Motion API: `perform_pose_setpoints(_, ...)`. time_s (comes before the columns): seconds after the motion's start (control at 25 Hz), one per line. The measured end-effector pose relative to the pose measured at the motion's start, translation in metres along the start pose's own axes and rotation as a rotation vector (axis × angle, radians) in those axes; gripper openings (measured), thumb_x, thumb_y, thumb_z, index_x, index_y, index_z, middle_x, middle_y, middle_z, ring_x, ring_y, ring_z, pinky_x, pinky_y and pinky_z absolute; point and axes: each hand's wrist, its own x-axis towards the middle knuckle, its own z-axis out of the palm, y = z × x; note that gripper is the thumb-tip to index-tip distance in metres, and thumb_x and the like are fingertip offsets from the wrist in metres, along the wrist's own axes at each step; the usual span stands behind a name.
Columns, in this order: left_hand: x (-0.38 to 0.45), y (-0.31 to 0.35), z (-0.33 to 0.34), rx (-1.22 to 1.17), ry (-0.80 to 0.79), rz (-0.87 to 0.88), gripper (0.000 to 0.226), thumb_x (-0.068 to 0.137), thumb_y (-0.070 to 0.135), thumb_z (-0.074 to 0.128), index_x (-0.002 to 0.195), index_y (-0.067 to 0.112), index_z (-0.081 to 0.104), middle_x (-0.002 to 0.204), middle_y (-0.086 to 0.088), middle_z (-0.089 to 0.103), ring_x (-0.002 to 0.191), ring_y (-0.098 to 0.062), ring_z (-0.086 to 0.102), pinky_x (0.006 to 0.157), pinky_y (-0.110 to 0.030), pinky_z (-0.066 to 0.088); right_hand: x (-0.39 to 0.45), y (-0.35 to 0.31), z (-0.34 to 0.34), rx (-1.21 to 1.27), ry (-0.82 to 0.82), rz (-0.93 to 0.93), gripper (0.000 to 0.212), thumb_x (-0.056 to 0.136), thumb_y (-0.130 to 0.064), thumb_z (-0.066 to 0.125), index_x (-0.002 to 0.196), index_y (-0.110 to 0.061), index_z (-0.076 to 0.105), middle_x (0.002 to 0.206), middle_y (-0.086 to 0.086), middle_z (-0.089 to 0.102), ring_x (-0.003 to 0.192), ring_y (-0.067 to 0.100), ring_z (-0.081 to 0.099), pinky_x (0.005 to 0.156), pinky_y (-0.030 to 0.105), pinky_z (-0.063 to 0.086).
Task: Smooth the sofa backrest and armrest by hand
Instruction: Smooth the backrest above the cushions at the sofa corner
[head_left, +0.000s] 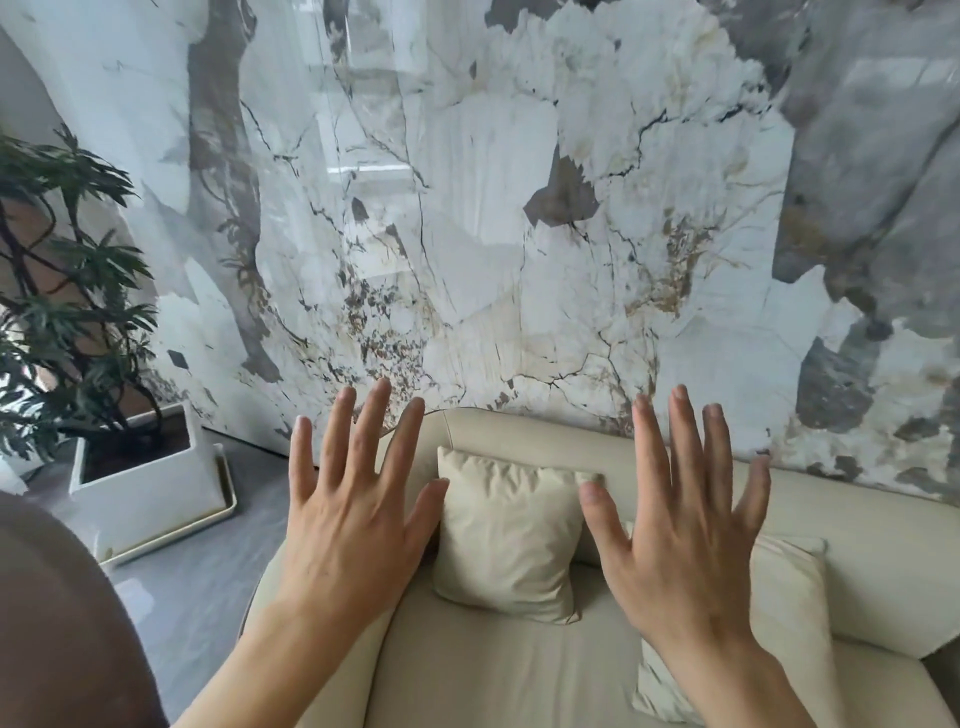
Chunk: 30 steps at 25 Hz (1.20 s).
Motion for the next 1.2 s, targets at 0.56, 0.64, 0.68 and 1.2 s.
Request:
perform_pose_setpoints(0.56,0.134,-0.096,0.184,-0.066,-0.103,0.102,0.065,0.093,0.052,0.037,0.149,0.018,0.04,0.158,-0.012,0.034,0.148,-0.034,0.025,0.12,-0.057,0.011,0.103,-0.061,0.179,-0.09,-0.216,0.058,0.073,0.092,-0.062,0.025,0.152,-0.019,0.032,0.16,0.009,0.028,0.147,0.031,0.023,0.114,0.06,0.012)
perform_pose_setpoints(0.64,0.153,-0.117,0.223,-0.122,-0.13,0.125,0.065,0.093,0.052,0.038,0.148,0.017,0.042,0.158,-0.012,0.035,0.147,-0.034,0.025,0.119,-0.057,0.012,0.114,-0.079,0.214,-0.133,-0.258,0.085,0.073,0.093,-0.062,0.022,0.152,-0.02,0.031,0.16,0.008,0.026,0.147,0.029,0.023,0.114,0.061,0.012)
perform_pose_setpoints(0.68,0.163,-0.128,0.243,-0.148,-0.146,0.138,0.065,0.092,0.051,0.038,0.147,0.016,0.043,0.157,-0.013,0.036,0.146,-0.034,0.027,0.118,-0.058,0.014,0.121,-0.088,0.233,-0.144,-0.274,0.107,0.073,0.093,-0.062,0.022,0.152,-0.02,0.03,0.16,0.007,0.025,0.148,0.028,0.022,0.113,0.061,0.013)
perform_pose_setpoints(1.2,0.169,-0.119,0.508,-0.233,-0.363,0.214,0.064,0.09,0.05,0.039,0.142,0.015,0.05,0.152,-0.015,0.044,0.143,-0.036,0.035,0.114,-0.058,0.019,0.095,-0.033,0.49,-0.204,-0.509,0.146,0.073,0.091,-0.063,0.024,0.15,-0.021,0.035,0.16,0.006,0.027,0.147,0.029,0.025,0.114,0.06,0.013)
